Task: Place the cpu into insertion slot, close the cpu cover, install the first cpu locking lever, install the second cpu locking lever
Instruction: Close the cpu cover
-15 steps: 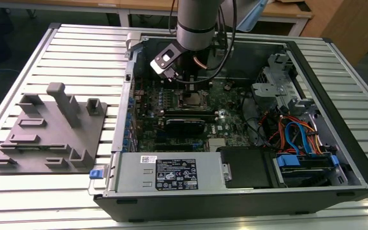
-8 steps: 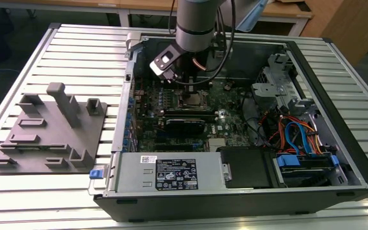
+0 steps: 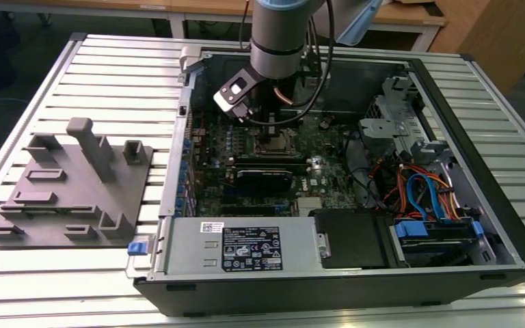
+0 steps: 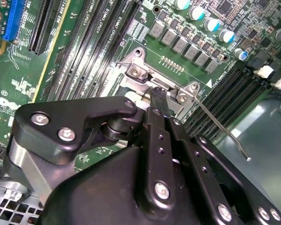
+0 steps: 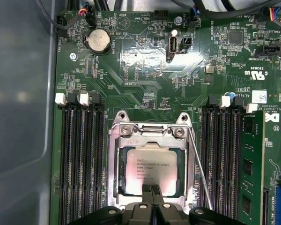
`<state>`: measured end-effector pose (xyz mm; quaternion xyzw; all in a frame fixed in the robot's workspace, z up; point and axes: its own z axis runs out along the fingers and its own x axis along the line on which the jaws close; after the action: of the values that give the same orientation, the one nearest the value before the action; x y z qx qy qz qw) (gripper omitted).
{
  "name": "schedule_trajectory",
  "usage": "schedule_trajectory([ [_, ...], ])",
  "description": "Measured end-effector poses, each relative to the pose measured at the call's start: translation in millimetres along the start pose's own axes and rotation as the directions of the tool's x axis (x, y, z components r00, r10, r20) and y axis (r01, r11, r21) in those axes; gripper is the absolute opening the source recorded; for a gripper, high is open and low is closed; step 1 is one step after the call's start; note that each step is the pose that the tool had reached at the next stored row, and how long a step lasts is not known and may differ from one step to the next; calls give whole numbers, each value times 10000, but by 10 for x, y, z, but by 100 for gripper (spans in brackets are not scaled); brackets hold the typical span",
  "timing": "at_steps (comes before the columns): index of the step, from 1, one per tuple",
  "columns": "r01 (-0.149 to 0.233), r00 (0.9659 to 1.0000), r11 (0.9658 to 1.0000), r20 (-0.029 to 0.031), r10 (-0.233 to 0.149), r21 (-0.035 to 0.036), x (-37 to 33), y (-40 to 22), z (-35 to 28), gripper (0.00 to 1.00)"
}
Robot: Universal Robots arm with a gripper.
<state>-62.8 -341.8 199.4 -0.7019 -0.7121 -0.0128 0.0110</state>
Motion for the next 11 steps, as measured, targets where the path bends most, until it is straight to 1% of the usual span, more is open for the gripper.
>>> schedule_trajectory([
  [4, 3, 10000, 10000, 0, -3, 1, 0, -1, -2, 11],
  [8, 1, 10000, 10000, 0, -1, 0, 1, -3, -38, 11],
  [11, 2, 10000, 10000, -3, -2, -1, 2, -1, -41, 11],
])
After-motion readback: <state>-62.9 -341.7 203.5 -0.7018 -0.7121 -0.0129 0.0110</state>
